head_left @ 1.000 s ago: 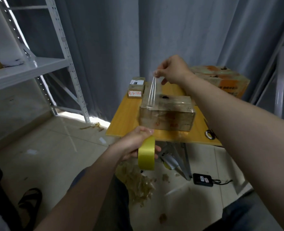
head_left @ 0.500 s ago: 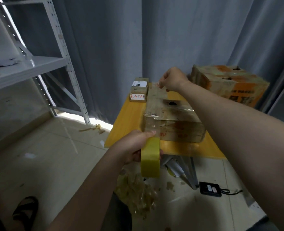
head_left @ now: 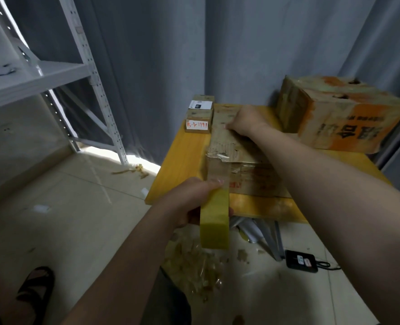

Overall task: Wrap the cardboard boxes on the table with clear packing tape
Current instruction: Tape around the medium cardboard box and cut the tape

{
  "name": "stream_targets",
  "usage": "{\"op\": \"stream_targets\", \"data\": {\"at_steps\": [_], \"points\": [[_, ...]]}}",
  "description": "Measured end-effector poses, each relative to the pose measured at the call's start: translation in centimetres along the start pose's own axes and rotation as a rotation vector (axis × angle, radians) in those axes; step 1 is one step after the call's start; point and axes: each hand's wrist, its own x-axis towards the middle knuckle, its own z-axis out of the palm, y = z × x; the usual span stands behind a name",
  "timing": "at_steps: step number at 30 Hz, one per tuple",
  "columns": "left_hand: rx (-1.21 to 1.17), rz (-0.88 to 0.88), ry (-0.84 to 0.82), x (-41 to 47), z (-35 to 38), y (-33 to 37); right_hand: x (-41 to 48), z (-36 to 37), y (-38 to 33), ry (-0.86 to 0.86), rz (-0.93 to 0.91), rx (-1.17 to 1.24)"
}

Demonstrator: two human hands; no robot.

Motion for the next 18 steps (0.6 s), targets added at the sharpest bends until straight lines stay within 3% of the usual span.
{"op": "stream_targets", "data": {"at_steps": [7,10,13,18], "points": [[0.019,-0.008,-0.011,0.2,-0.2,-0.2,-0.4,1.3,0.4,0.111,-0.034,0.048],[0.021,-0.006,-0.017,0.3,-0.1,-0.2,-1.5,1.1,0.2,0.185,-0.239,0.126],[0.019,-0.008,-0.016,0.5,0.1,-0.3,-2.2,1.2,0.0,0.078,-0.364,0.093],[0.025,-0.001,0.018,0.6,0.3,-1.0,-2.3,1.1,-0.3,-0.048,-0.300,-0.054]]}}
